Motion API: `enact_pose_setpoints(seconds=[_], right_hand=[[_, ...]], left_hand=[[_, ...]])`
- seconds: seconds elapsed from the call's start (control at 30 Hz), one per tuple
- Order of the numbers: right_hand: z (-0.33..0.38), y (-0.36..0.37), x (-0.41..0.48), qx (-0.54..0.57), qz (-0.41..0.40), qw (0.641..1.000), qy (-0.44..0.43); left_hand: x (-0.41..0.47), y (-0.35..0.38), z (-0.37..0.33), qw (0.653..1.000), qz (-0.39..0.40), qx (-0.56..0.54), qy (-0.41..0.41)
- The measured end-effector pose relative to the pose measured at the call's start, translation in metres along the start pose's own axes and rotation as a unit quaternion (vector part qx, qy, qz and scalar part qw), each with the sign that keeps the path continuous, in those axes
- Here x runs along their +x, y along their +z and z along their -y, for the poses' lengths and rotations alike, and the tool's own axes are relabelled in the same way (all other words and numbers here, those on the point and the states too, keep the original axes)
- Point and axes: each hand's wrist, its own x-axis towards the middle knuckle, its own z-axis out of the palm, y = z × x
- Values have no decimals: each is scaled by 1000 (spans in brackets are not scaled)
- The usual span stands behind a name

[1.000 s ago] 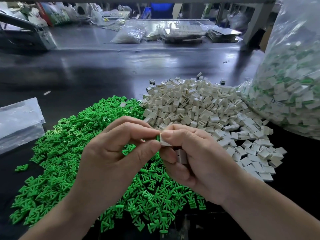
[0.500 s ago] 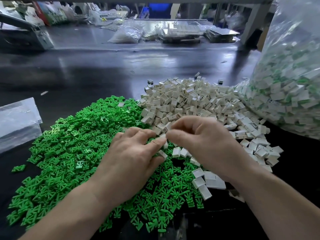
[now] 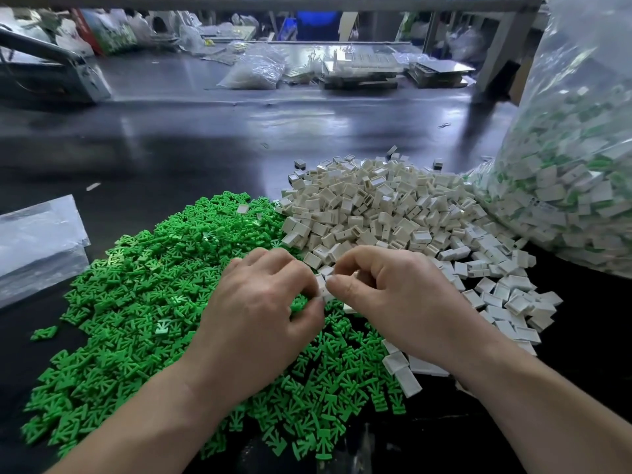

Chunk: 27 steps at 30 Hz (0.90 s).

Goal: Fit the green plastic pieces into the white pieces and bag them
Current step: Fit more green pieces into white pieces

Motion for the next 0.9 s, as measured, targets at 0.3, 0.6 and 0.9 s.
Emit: enact_pose_setpoints(seconds=[0.3, 0.6, 0.9], right_hand=[[8, -2, 4, 428, 120, 883, 148], [5, -3, 5, 540, 167, 812, 142], [7, -5, 4, 527, 168, 821, 144]], left_hand=[[-4, -7, 2, 984, -71, -155, -51], [-1, -5, 27, 942, 190, 173, -214], [-4, -6, 30, 992, 56, 79, -77]])
